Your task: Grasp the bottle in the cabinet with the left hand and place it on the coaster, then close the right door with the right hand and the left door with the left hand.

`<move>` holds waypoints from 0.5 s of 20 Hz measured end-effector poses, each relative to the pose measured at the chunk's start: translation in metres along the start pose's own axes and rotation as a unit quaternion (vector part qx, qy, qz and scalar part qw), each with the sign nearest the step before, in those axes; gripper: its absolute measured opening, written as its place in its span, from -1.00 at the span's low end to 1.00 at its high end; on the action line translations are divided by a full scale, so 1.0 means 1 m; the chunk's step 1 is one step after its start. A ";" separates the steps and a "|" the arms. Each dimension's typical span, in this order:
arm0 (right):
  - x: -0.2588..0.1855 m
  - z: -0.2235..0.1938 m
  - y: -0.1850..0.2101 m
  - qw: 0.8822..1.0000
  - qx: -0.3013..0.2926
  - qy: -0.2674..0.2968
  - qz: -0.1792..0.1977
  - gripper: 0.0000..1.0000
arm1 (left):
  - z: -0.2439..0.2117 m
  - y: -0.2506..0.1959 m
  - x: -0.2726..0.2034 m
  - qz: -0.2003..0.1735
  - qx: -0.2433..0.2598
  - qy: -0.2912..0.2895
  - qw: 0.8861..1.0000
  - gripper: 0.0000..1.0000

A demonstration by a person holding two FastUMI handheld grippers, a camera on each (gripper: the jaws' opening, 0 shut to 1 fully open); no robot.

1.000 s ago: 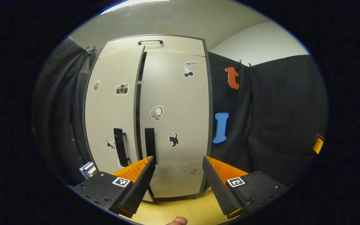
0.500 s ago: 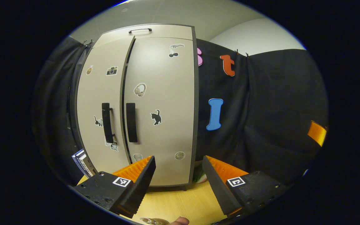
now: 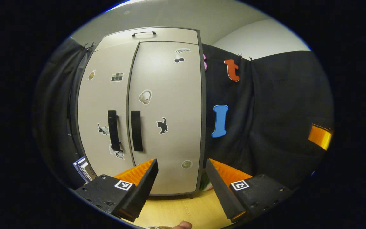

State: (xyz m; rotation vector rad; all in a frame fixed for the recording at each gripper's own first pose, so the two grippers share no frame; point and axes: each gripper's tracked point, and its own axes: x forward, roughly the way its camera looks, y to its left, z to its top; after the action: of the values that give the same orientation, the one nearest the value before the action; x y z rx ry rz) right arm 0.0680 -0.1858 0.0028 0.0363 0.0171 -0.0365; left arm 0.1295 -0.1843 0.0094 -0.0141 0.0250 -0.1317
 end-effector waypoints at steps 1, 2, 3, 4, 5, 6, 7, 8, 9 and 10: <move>0.000 -0.001 0.002 1.000 -0.003 0.001 -0.001 0.93 | 0.002 -0.001 0.000 -0.005 0.002 -0.003 1.000 0.92; -0.002 -0.001 0.004 1.000 -0.005 0.001 -0.003 0.93 | 0.004 -0.002 0.000 -0.010 0.005 -0.007 1.000 0.92; -0.003 0.000 0.006 1.000 -0.005 0.000 -0.005 0.93 | 0.005 -0.004 0.000 -0.015 0.007 -0.008 1.000 0.92; -0.005 0.000 0.007 1.000 -0.004 -0.001 -0.007 0.93 | 0.003 -0.005 0.000 -0.018 0.008 -0.006 1.000 0.92; -0.007 0.002 0.008 1.000 -0.001 -0.004 -0.011 0.93 | 0.002 -0.006 0.001 -0.022 0.008 -0.007 1.000 0.92; -0.009 0.003 0.009 1.000 0.001 -0.005 -0.013 0.93 | 0.001 -0.006 0.001 -0.026 0.008 -0.006 1.000 0.92; -0.011 0.004 0.010 1.000 0.002 -0.008 -0.016 0.93 | 0.001 -0.006 0.000 -0.029 0.007 -0.005 1.000 0.92; -0.012 0.004 0.011 1.000 0.001 -0.009 -0.018 0.93 | 0.003 -0.006 0.000 -0.033 0.008 -0.007 0.999 0.92; -0.013 0.005 0.012 1.000 0.000 -0.011 -0.022 0.93 | 0.004 -0.004 -0.001 -0.034 0.011 -0.008 0.999 0.92; -0.015 0.004 0.012 1.000 0.000 -0.011 -0.026 0.93 | 0.005 -0.002 -0.003 -0.033 0.013 -0.009 0.999 0.92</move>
State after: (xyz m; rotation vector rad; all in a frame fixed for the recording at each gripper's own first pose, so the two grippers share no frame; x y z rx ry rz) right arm 0.0535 -0.1731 0.0075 0.0355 -0.0031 -0.0881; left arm 0.1263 -0.1855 0.0142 0.0102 0.0039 -0.1972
